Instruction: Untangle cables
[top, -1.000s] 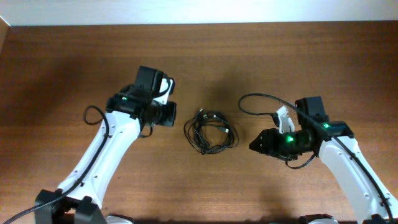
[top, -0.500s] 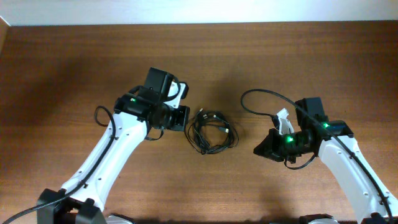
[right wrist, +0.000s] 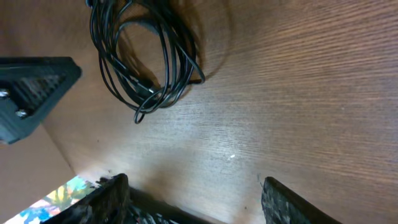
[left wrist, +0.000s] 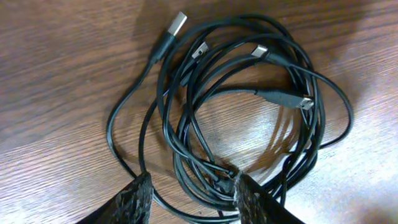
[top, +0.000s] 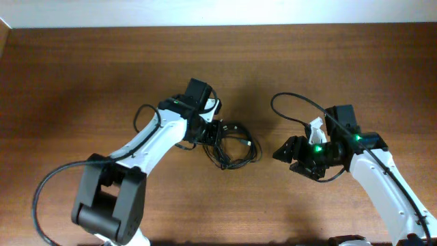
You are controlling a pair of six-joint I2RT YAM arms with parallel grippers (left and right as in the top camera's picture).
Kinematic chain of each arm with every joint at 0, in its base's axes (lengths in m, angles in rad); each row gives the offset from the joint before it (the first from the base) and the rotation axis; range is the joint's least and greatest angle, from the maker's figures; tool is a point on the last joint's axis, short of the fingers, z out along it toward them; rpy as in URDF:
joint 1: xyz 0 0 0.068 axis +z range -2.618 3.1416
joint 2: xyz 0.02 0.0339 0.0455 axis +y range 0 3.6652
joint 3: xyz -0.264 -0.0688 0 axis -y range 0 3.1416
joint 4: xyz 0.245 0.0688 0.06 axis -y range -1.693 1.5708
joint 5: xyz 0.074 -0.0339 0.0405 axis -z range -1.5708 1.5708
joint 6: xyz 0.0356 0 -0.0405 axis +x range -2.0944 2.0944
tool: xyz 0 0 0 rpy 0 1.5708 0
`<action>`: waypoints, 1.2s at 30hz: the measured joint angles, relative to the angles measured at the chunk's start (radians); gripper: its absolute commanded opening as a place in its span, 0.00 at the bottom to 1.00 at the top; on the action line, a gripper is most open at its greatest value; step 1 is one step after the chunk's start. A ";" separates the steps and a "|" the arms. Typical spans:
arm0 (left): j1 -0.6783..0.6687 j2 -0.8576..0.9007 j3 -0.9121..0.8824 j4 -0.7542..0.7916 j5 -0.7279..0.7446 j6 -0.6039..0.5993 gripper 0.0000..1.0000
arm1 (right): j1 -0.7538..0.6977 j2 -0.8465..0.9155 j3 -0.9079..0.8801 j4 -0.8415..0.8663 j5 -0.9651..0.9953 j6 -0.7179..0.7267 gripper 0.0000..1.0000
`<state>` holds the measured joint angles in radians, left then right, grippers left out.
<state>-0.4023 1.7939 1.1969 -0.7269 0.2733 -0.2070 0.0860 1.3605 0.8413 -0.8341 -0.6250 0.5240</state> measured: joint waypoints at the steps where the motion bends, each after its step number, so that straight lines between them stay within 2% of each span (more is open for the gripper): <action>1: -0.001 0.008 0.000 0.007 0.000 0.000 0.46 | 0.000 0.000 0.000 0.008 0.000 0.001 0.76; 4: -0.001 0.038 0.000 0.010 0.000 -0.002 0.49 | 0.000 0.000 0.000 0.025 0.001 0.004 0.75; 9: -0.001 0.039 0.000 0.037 0.016 -0.003 0.48 | 0.000 0.000 0.000 0.023 0.000 0.004 0.76; 11: -0.001 0.039 0.000 0.051 0.019 -0.022 0.46 | 0.000 0.000 0.000 0.020 0.000 0.005 0.80; 13: -0.001 0.039 0.000 0.051 0.020 -0.042 0.52 | 0.000 0.000 0.000 0.016 -0.004 0.004 0.80; 19: -0.001 0.039 0.000 0.051 0.027 -0.060 0.58 | 0.000 0.000 0.000 -0.037 -0.042 0.005 0.80; 20: -0.001 0.039 0.000 0.051 0.027 -0.061 0.61 | 0.000 0.000 0.000 -0.043 -0.046 0.005 0.84; 21: -0.001 0.039 0.000 0.052 0.027 -0.063 0.78 | 0.000 0.000 0.000 -0.045 -0.047 0.004 0.94; 22: -0.001 0.039 0.000 0.051 0.027 -0.066 0.82 | 0.000 0.000 0.000 -0.046 -0.047 0.017 0.98; 24: -0.001 0.039 0.000 0.046 0.027 -0.070 0.92 | 0.000 0.000 0.000 -0.048 -0.050 0.062 0.98; 25: -0.001 0.039 0.000 0.043 0.027 -0.069 0.88 | 0.000 0.000 0.000 -0.043 -0.050 0.087 0.98; 27: -0.001 0.039 0.000 0.043 0.027 -0.072 0.63 | 0.000 0.000 0.000 -0.036 -0.050 0.109 0.98; 31: -0.001 0.039 0.000 0.043 0.029 -0.074 0.07 | 0.000 0.000 -0.001 -0.025 -0.045 0.151 0.98; 32: -0.001 0.039 0.000 0.044 0.029 -0.072 0.00 | 0.000 0.000 -0.001 -0.025 -0.045 0.173 1.00; 33: -0.001 0.039 0.000 0.044 0.030 -0.074 0.00 | 0.000 0.000 -0.001 -0.025 -0.045 0.200 0.90; 35: -0.001 0.039 0.000 0.044 0.030 -0.074 0.00 | 0.000 0.000 -0.001 -0.021 -0.041 0.250 0.39; 36: -0.001 0.039 0.000 0.044 0.030 -0.074 0.00 | 0.000 0.000 -0.001 -0.012 -0.040 0.269 0.04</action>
<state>-0.4030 1.8332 1.1969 -0.6830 0.3035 -0.2806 0.0864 1.3605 0.8402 -0.8459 -0.6651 0.7933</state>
